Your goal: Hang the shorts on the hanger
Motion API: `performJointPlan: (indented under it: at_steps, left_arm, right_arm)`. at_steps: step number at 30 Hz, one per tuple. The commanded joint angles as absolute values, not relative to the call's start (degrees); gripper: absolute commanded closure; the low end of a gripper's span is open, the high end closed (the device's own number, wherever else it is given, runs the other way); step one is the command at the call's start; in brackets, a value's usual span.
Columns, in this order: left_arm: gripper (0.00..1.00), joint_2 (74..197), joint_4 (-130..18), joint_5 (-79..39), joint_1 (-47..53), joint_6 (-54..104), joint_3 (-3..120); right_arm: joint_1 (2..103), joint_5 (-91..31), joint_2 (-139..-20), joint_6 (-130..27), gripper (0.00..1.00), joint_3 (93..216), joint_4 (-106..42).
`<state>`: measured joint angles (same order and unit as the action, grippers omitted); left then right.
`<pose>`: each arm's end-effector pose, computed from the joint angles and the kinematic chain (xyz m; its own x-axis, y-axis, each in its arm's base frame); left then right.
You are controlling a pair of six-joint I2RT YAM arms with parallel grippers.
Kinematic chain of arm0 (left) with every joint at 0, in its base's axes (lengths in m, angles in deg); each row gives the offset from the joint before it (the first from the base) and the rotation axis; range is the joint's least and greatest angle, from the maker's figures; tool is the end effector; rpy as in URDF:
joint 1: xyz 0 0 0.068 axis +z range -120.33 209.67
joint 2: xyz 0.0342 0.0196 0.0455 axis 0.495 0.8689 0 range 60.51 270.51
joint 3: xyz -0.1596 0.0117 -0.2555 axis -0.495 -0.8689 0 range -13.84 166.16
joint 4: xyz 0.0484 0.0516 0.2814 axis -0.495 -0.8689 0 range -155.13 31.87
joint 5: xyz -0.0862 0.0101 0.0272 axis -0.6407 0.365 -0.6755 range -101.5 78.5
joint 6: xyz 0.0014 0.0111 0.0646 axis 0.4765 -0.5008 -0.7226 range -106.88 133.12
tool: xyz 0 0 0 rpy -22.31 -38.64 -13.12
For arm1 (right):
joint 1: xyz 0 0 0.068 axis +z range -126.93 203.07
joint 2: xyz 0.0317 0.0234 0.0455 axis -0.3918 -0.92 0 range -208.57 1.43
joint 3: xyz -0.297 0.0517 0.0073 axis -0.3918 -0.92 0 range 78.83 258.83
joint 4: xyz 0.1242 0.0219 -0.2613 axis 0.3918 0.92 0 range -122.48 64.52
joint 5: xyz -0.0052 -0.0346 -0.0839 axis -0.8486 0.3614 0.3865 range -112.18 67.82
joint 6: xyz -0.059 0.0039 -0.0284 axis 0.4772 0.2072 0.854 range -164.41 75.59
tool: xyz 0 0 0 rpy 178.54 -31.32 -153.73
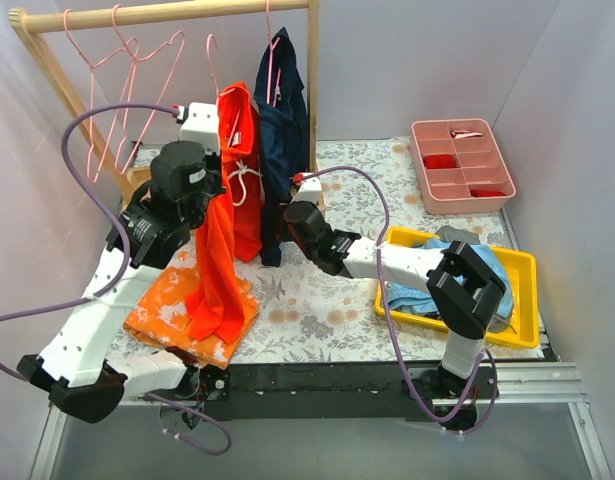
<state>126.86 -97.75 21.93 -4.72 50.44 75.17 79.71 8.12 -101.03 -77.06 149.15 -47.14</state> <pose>0.2185 -0.1150 0.5098 -0.2136 -0.4670 -0.8581 -0.1168 0.8843 -0.4522 0.2755 0.3712 0.2689 -0.3853 0.2617 -0.8849 -0.2953 0.8735 0.3870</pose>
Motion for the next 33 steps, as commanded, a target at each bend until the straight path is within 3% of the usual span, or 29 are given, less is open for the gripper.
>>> performJointPlan:
  at_steps: [1, 17, 33]
  left_arm:
    - [1.0, 127.8, -87.8, 16.8, 0.3, 49.2, 81.0]
    - [1.0, 138.0, -85.2, 3.9, 11.4, 48.9, 92.9]
    - [1.0, 140.1, -83.4, -6.0, 12.7, 51.8, 90.7]
  right_arm:
    - [79.6, 7.0, -99.3, -76.8, 0.81, 151.4, -47.0]
    - [79.5, 4.4, -96.9, -77.2, 0.82, 149.9, -46.5]
    - [79.5, 2.4, -94.1, -78.3, 0.82, 147.6, -45.6]
